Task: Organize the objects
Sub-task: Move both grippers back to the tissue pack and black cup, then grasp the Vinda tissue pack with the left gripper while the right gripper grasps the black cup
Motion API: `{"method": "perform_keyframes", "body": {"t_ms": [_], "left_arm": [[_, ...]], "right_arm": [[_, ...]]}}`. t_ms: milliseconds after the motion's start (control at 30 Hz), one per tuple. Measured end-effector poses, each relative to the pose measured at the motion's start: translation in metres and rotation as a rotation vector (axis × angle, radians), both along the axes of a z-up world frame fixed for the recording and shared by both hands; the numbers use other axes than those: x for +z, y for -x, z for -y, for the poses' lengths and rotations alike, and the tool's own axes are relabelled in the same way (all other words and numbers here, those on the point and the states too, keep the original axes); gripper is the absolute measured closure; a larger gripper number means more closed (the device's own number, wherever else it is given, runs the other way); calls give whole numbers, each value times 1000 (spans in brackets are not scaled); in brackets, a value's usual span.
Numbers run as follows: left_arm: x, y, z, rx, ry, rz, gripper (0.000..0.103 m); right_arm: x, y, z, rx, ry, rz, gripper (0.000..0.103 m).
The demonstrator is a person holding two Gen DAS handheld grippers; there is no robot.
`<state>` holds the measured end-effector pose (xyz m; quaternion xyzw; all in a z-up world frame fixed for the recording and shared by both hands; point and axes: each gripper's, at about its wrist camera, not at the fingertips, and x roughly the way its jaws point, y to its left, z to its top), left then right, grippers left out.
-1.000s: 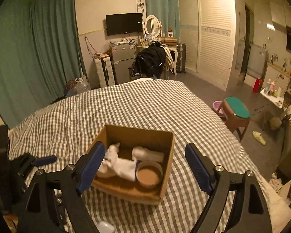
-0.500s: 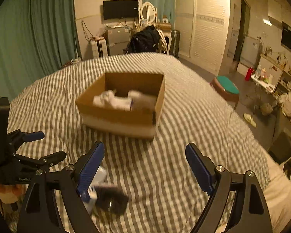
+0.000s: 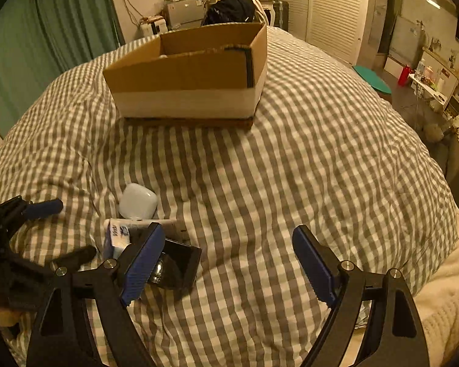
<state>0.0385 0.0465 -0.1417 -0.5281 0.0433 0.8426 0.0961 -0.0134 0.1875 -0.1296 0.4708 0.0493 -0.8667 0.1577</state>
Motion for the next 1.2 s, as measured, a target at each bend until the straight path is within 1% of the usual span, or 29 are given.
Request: {"method": "perform_keyframes", "body": {"t_ms": [67,133,200,233,267,300,400,467,633,700,767,867,1000,1100,1200], "left_arm": [[-7,3,-10,-37,28,32,7],[-14,7,-16,-52,46,68,7],[-21,12,-17,-68,34,106,19],[-24,14,-17,-77,8,130,34],[-28,17,-15,-87,-39,162,47],[-30,18,-13,-89,-66,177,49],[-27,18,-5,-67,-112,168,52],[-23,15,-1,-48,-118,145,53],[1,1,23,91,-127,9,54],[5,2,36,152,-123,-8,54],[5,3,44,203,-116,-8,54],[4,4,46,194,-113,-5,54],[1,4,40,179,-99,-1,54],[-1,4,40,181,-104,1,54],[0,3,39,179,-99,3,54]], "right_arm": [[-3,0,2,6,-2,4,17],[-6,0,4,13,-3,9,17],[-6,-1,6,17,-10,10,17],[-6,-1,7,19,-13,9,17],[-6,-2,8,20,-14,10,17],[-6,-2,8,20,-12,9,17],[-4,-4,10,27,-12,6,17],[-3,-5,13,36,-12,4,17],[-9,-10,21,67,-18,12,17],[-14,-11,26,85,-21,22,17],[-23,-12,31,98,-16,52,17],[-37,-15,40,126,3,106,17],[-54,-14,52,129,-1,135,17],[-63,-12,56,118,33,153,17],[-72,-11,64,127,23,172,17]]}}
